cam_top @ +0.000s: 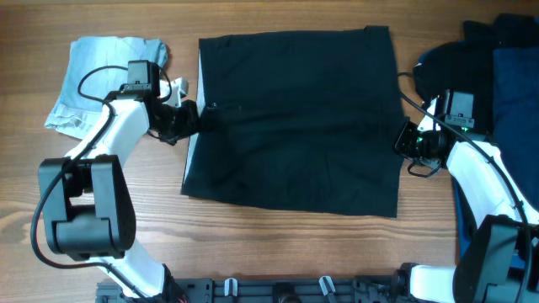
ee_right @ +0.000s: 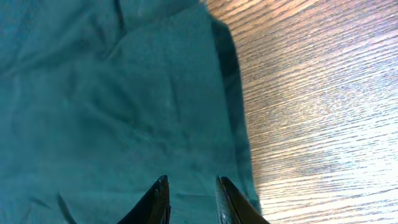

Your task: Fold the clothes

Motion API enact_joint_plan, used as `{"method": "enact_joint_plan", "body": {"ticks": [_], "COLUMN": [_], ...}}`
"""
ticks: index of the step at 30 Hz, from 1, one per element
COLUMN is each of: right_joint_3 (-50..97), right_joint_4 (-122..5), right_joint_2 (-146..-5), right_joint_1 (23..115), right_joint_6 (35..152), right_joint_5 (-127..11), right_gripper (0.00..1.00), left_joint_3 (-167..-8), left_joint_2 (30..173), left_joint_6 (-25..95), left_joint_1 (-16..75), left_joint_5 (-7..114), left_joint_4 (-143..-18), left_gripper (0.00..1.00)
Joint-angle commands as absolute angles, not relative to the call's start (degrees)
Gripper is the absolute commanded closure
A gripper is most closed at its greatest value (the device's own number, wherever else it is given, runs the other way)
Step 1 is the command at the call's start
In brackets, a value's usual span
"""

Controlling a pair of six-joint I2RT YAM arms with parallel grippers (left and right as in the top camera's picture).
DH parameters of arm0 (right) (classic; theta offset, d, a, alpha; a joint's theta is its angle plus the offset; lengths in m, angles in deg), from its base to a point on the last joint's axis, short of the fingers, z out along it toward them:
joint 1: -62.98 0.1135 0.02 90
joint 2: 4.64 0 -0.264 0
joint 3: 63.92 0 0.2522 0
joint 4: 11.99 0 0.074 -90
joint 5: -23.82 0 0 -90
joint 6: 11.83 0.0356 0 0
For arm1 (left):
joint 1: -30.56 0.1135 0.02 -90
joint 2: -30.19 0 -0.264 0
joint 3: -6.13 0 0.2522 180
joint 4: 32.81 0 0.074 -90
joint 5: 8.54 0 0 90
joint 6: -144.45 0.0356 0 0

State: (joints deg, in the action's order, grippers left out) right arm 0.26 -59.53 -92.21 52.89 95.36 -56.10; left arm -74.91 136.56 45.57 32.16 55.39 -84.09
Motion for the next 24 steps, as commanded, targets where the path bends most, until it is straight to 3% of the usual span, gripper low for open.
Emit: {"method": "enact_joint_plan", "body": {"ticks": [1,2,4,8,10,11,12,15,24], "right_joint_3": [1.2,1.2,1.3,6.2,9.6,10.7,10.9,10.8,7.1], "right_joint_4": [-59.5,-59.4,-59.2,-60.3,-61.0,-60.6,-59.5,-58.4,-52.1], "right_joint_2": [-92.9,-92.9,-92.9,-92.6,-92.6,-92.6,-92.6,-93.4,-104.8], "right_joint_1": [52.6,52.6,52.6,52.6,52.6,52.6,52.6,52.6,57.5], "right_joint_6": [94.6,94.7,94.6,93.0,89.2,88.8,88.8,88.8,85.6], "right_joint_5": [-55.8,-55.8,-55.8,-54.3,-51.2,-51.1,-51.1,-51.0,-46.8], "right_gripper": [0.75,0.75,0.79,0.84,0.85,0.89,0.94,0.96,0.96], "left_joint_3": [-74.0,-73.5,-72.5,-75.9,-78.7,-79.7,-79.8,-79.7,-79.7], "left_joint_2": [135.8,135.8,135.9,133.4,130.9,129.7,129.1,130.1,143.2], "left_joint_6": [41.5,41.3,40.2,40.2,40.2,40.2,40.3,40.3,40.3], "left_joint_1": [32.3,32.3,32.3,32.3,32.0,31.6,31.0,29.4,23.0], "left_joint_5": [67.2,67.6,67.6,58.3,54.6,54.4,54.5,56.2,57.4], "left_joint_4": [-85.0,-84.6,-84.1,-83.7,-83.2,-82.1,-80.4,-78.4,-73.8], "left_gripper": [0.96,0.96,0.54,0.41,0.4,0.41,0.48,0.64,0.65]}}
